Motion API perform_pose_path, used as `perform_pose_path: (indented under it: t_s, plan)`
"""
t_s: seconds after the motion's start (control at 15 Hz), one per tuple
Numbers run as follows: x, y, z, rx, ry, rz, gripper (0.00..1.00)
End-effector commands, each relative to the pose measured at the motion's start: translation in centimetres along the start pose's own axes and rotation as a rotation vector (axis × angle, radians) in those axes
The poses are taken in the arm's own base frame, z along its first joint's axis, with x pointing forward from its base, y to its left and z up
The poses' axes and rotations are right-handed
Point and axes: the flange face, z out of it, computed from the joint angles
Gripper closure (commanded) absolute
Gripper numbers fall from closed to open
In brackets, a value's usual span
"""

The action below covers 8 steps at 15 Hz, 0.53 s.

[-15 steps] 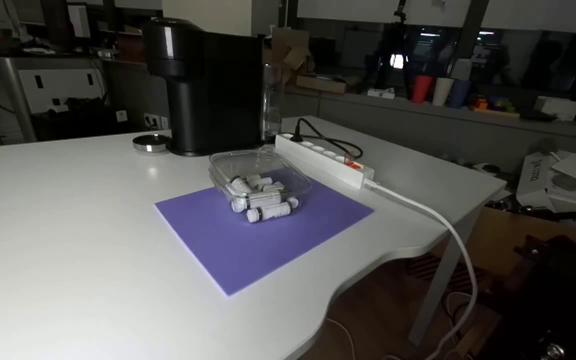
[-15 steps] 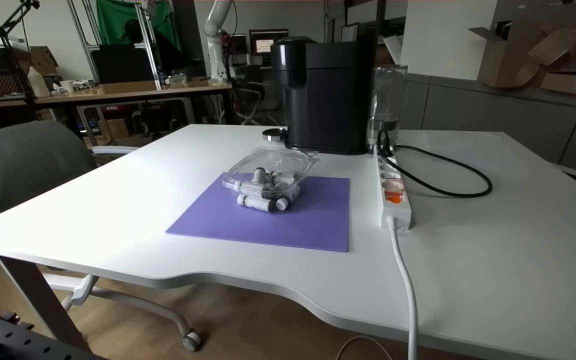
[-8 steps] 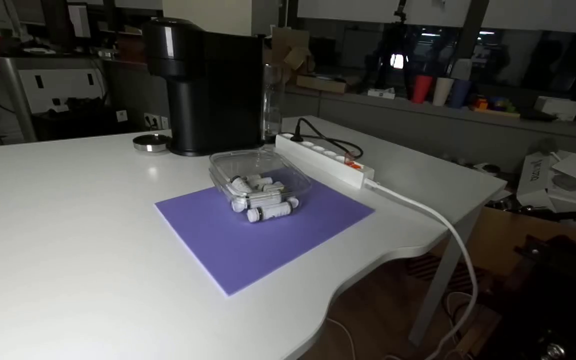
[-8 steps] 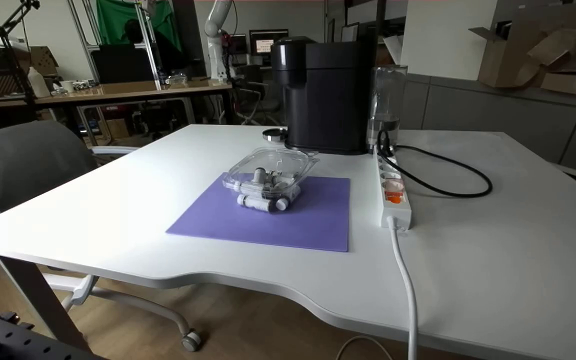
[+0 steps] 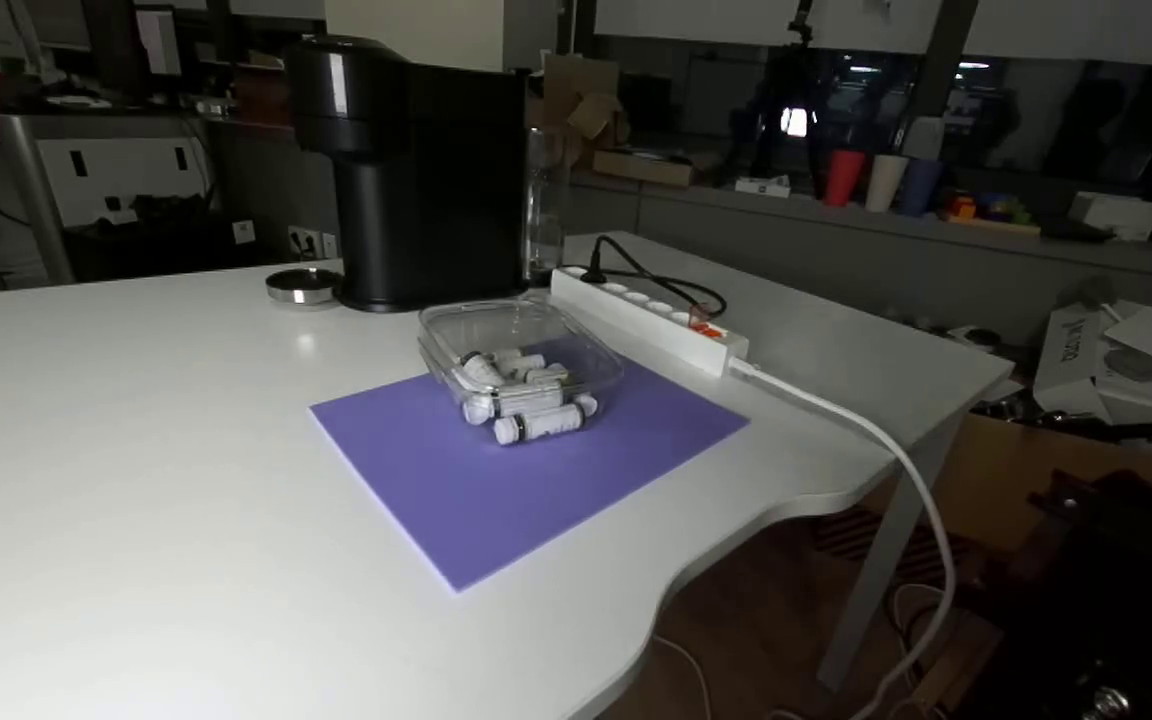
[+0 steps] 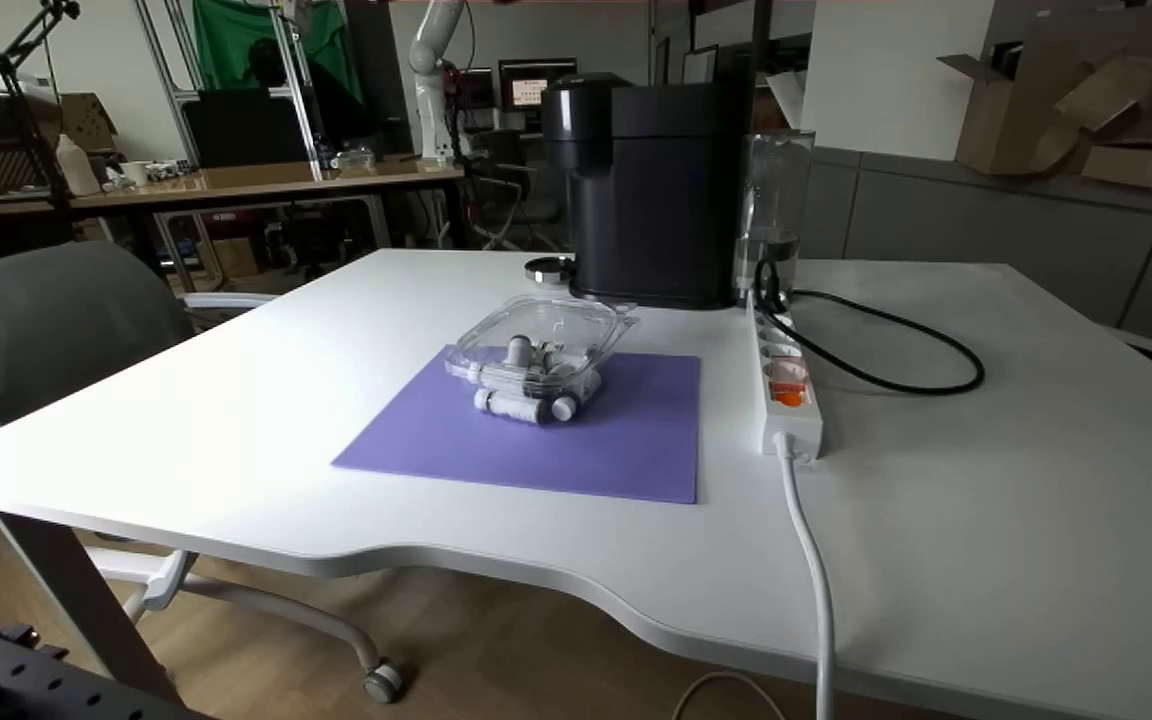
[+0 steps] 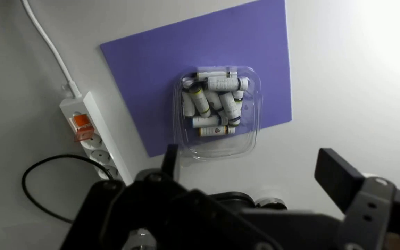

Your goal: Turn on the switch of the extension cord

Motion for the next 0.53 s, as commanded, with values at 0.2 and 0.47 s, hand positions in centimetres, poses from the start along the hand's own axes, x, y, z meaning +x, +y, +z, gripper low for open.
perform_pose_path:
  t_s: [0.2, 0.47]
  plan:
    - [-0.7, 10.4, 2.5, 0.110, -0.101, -0.076, 0.33]
    - [-0.7, 11.9, 2.6, 0.089, -0.155, -0.140, 0.63]
